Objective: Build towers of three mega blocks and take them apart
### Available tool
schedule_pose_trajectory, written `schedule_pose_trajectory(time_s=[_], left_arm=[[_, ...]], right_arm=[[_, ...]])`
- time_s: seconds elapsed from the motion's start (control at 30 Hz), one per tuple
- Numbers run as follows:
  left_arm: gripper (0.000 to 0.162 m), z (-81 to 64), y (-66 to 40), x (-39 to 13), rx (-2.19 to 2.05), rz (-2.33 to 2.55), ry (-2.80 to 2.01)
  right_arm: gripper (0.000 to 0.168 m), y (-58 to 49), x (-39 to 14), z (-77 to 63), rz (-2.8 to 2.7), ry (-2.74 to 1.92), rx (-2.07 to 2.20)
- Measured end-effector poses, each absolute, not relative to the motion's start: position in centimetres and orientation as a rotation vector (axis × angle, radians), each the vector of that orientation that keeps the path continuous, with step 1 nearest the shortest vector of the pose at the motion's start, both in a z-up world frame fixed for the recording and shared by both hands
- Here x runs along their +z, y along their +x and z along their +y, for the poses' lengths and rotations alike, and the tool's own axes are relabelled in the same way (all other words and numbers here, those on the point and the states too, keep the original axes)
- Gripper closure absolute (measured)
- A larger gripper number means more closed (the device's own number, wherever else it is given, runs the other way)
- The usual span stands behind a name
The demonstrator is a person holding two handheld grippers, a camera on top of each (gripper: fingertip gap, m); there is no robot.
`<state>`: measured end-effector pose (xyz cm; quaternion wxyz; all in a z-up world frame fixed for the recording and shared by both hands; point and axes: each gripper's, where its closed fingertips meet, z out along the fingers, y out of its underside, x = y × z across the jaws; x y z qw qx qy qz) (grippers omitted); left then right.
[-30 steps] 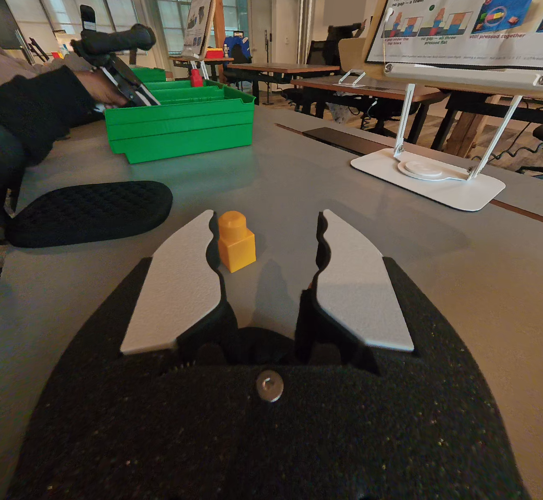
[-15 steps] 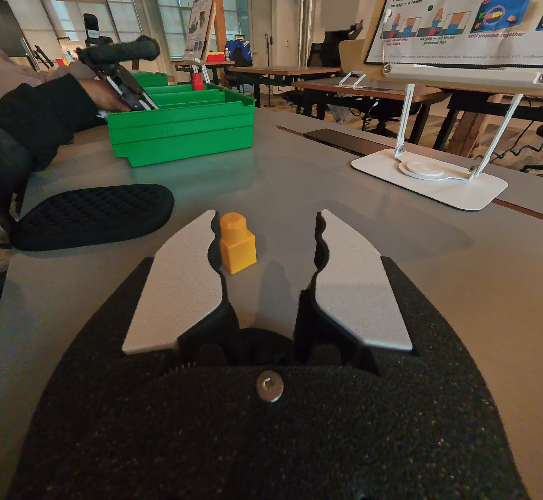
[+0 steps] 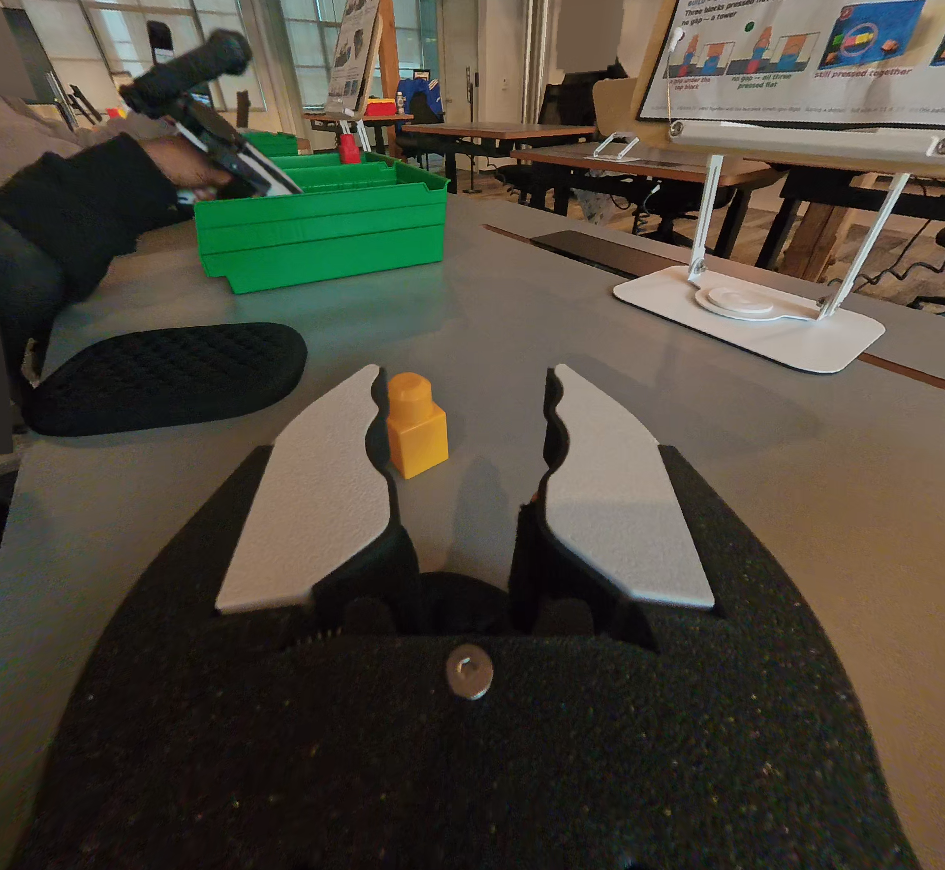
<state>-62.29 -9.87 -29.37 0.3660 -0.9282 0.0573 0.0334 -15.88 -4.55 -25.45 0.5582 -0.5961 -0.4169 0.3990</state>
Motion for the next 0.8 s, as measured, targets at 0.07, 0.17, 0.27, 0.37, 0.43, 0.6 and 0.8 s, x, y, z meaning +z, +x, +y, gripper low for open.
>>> schedule_pose_trajectory(time_s=[0.07, 0.17, 0.27, 0.37, 0.43, 0.6, 0.8], left_arm=[[0.125, -9.4, -61.9, -26.8, 0.111, 0.18, -2.258], [0.125, -8.7, -59.7, -22.1, 0.089, 0.265, -2.027], [0.126, -8.7, -54.3, -17.1, -0.092, 0.387, -1.765], [0.126, -9.7, -47.2, -13.6, -0.349, 0.538, -1.541], [0.126, -10.5, -42.6, -12.8, -0.494, 0.641, -1.441], [0.126, -11.8, -33.1, -14.9, -0.734, 0.867, -1.333], [0.126, -12.5, -26.8, -18.9, -0.844, 1.069, -1.347]], right_arm=[[0.11, -16.0, -25.5, -4.6, -0.992, -1.408, 0.94], [0.111, -16.1, -25.6, -4.7, -1.009, -1.409, 0.935], [0.111, -16.4, -25.9, -4.9, -1.037, -1.417, 0.932], [0.111, -16.6, -26.1, -5.1, -1.07, -1.423, 0.93], [0.112, -16.8, -26.3, -5.3, -1.09, -1.426, 0.931], [0.112, -17.6, -25.7, -6.2, -1.17, -1.408, 0.961], [0.112, -20.0, -22.5, -9.8, -1.371, -1.313, 1.121]])
